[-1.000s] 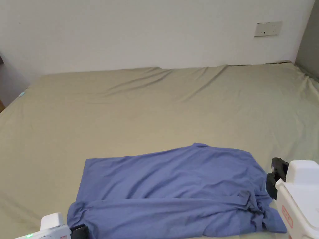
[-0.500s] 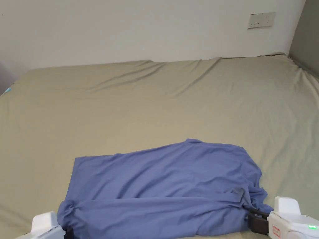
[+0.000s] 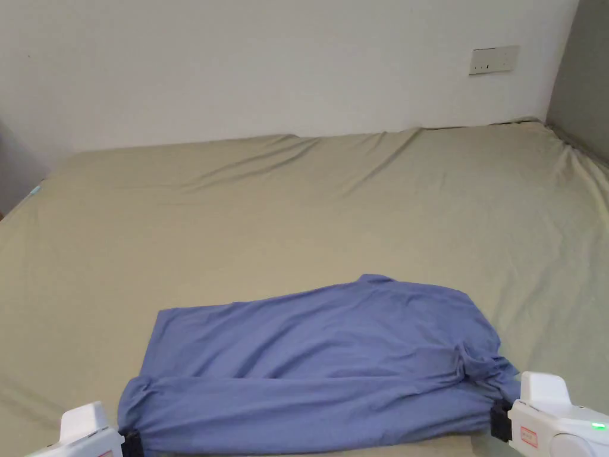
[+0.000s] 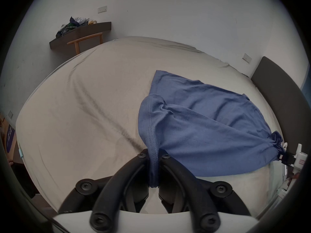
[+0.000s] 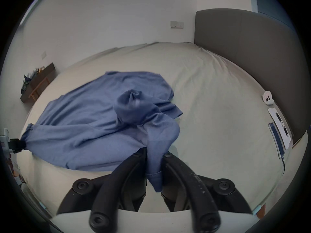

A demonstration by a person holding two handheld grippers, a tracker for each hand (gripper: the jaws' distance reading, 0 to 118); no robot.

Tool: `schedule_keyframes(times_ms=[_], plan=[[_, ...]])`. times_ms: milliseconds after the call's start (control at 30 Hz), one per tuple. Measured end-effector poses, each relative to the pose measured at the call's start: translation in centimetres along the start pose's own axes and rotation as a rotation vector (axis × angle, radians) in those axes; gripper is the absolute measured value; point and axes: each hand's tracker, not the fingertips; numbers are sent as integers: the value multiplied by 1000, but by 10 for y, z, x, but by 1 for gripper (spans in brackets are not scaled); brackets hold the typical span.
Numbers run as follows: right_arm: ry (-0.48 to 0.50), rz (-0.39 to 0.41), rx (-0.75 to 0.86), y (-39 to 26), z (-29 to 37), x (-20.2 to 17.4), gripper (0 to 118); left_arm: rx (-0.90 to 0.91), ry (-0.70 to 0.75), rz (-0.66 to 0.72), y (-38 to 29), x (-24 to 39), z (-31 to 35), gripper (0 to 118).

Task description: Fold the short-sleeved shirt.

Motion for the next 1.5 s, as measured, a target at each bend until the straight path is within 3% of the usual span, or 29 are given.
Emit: schedule_keyframes(times_ms=[267,467,667,700,767,800,833,867,1100,1300,1367,1400,1433,1467,1500], plan=[[36,-61,-43,-61,58,11,16,-58,-8,-3,-36,-30,43,9],[5,-69,-139,-112,41,8,17,-135,18,2,-74,-60,17,9],[-22,-86,-142,-110,42,2,22,-161,68,-57,-81,-41,11,12],[-37,-74,-131,-104,50,-2,31,-154,66,-56,-82,-39,15,23],[-58,-27,-49,-87,69,-9,65,-121,36,-39,-74,-32,27,83],[-56,-7,3,-77,81,-13,82,-76,-7,-32,-68,-26,37,106],[-46,5,58,-66,94,-18,101,-7,-36,-27,-60,-17,54,116],[-33,15,118,-56,107,-23,107,67,-58,-26,-53,-8,68,115],[19,95,527,6,198,-66,107,529,-137,-137,0,58,152,115],[-8,133,720,22,230,-93,106,742,-106,-179,10,92,183,108],[-23,151,763,21,235,-99,95,772,-111,-201,8,96,182,82],[-27,156,763,21,237,-101,83,780,-108,-206,7,98,181,61],[-34,159,770,22,236,-103,58,780,-102,-212,6,100,180,24],[-35,160,775,22,236,-104,31,777,-104,-217,6,101,179,2],[-40,162,778,22,235,-105,8,778,-114,-218,5,99,180,1]])
